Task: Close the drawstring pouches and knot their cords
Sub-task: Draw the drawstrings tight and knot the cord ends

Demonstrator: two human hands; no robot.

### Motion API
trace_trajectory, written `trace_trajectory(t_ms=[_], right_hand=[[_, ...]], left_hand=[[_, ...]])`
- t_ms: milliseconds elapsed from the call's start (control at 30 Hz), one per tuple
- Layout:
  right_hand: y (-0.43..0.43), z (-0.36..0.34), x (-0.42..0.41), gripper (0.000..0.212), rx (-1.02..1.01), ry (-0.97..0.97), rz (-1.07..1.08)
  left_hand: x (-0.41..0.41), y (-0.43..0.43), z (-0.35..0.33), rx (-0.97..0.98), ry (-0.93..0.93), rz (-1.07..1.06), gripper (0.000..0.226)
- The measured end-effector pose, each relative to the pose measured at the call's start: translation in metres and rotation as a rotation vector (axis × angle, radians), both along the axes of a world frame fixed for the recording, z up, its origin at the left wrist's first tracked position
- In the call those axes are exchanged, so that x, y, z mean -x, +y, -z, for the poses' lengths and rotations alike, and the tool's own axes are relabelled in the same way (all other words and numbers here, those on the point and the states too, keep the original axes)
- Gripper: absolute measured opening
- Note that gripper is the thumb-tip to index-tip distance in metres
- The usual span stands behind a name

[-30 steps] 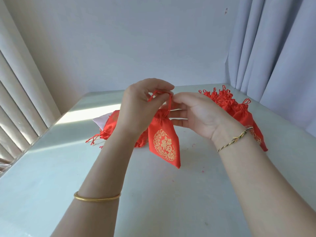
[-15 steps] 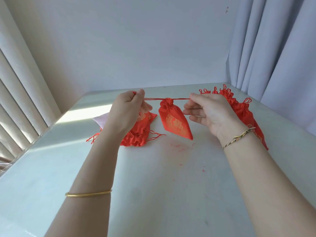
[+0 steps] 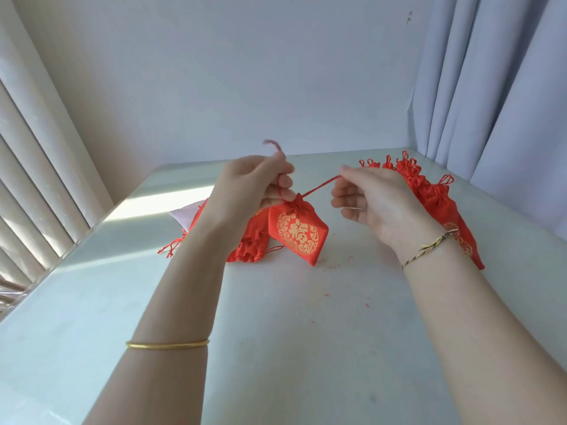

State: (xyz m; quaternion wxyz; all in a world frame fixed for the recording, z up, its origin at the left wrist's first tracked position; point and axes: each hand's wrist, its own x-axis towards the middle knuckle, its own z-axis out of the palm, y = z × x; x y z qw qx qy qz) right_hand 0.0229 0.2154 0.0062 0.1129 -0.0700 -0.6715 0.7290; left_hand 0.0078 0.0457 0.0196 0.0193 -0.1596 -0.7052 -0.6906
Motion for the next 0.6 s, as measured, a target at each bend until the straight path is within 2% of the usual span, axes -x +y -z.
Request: trace_trajectory(t_ms=[100,200,300,367,433,500,600], right_hand=[[-0.008,-0.013,-0.006,0.026,-0.028,0.103,-0.077],[-0.020,-0.020,-0.011,0.023,-0.042,0.200,-0.135],[-0.024,-0.021,-0.012,0.027,-0.041,0.241,-0.127],[-0.021,-0.022,-0.011,0.035,0.003,0.166,-0.147],[-0.020,-0.023,-0.012,0.031,0.050,0.062,-0.212],[-0.022,-0.020,-0.012,0.018,-0.031,0.032,-0.238],[-0.028,-0.014,-0.009,0.017,-0.161,0.066,-0.232]], left_hand=[[-0.006,0.001,-0.002,0.251,0.043,0.024,0.008],[-0.012,0.008,-0.004,0.366,0.099,0.058,0.003],[-0.014,0.010,-0.005,0.344,0.115,0.043,0.010],[-0.011,0.009,-0.005,0.306,0.109,0.013,0.015],[-0.009,0.007,-0.003,0.262,0.082,0.007,0.018],[-0.007,0.006,-0.002,0.209,0.047,0.027,0.018],[-0.004,0.004,-0.001,0.181,0.032,0.015,0.019]])
